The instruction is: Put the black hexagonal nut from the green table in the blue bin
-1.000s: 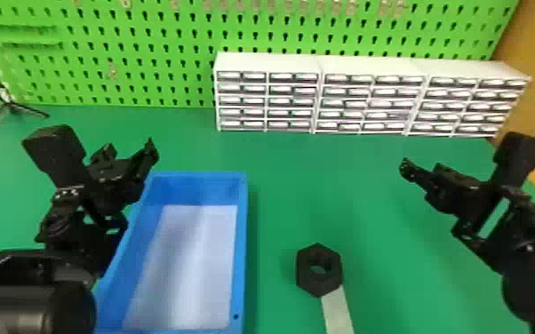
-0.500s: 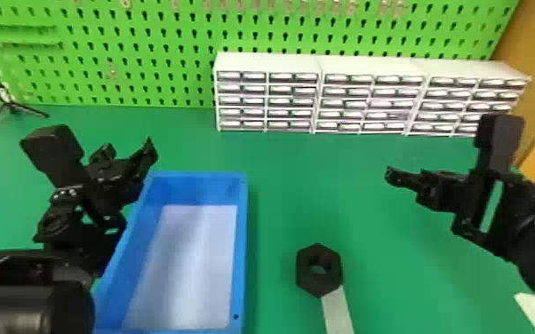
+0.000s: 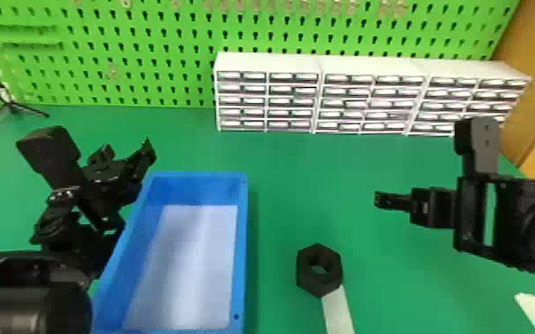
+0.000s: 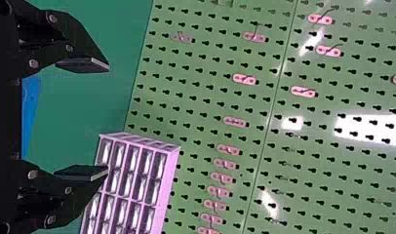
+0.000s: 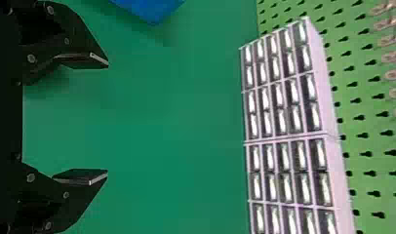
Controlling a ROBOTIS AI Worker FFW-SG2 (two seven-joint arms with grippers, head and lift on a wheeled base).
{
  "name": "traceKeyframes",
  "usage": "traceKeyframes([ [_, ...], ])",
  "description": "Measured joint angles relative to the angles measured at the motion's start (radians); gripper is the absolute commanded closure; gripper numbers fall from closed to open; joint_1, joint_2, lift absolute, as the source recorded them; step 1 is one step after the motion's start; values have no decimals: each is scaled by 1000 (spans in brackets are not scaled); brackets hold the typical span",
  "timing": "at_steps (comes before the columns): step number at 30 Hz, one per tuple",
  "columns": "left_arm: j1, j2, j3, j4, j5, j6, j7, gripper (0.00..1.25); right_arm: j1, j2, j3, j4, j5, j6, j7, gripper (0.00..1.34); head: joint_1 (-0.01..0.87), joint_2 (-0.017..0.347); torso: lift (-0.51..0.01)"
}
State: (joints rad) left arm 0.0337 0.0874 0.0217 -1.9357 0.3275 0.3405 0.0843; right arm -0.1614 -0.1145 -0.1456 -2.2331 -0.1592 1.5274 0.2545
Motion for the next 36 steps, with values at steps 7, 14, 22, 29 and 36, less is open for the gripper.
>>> traceKeyframes([
  [7, 5, 0, 8, 0, 8, 0, -6, 501, 3, -6, 2, -55, 12, 40, 0, 466, 692, 8, -97],
  [14, 8, 0, 18, 0, 15, 0, -15, 501, 18, -15, 31, -72, 0, 42, 0, 466, 692, 8, -97],
  [22, 11, 1, 24, 0, 19, 0, -22, 501, 39, -33, 72, -73, -26, 42, 0, 466, 692, 8, -97],
  [29, 16, 1, 27, -1, 27, 0, -22, 501, 45, -35, 77, -70, -26, 42, 0, 466, 692, 8, -97],
  [36, 16, 1, 29, -2, 28, 0, -21, 501, 47, -42, 93, -65, -24, 42, 0, 466, 692, 8, -97],
])
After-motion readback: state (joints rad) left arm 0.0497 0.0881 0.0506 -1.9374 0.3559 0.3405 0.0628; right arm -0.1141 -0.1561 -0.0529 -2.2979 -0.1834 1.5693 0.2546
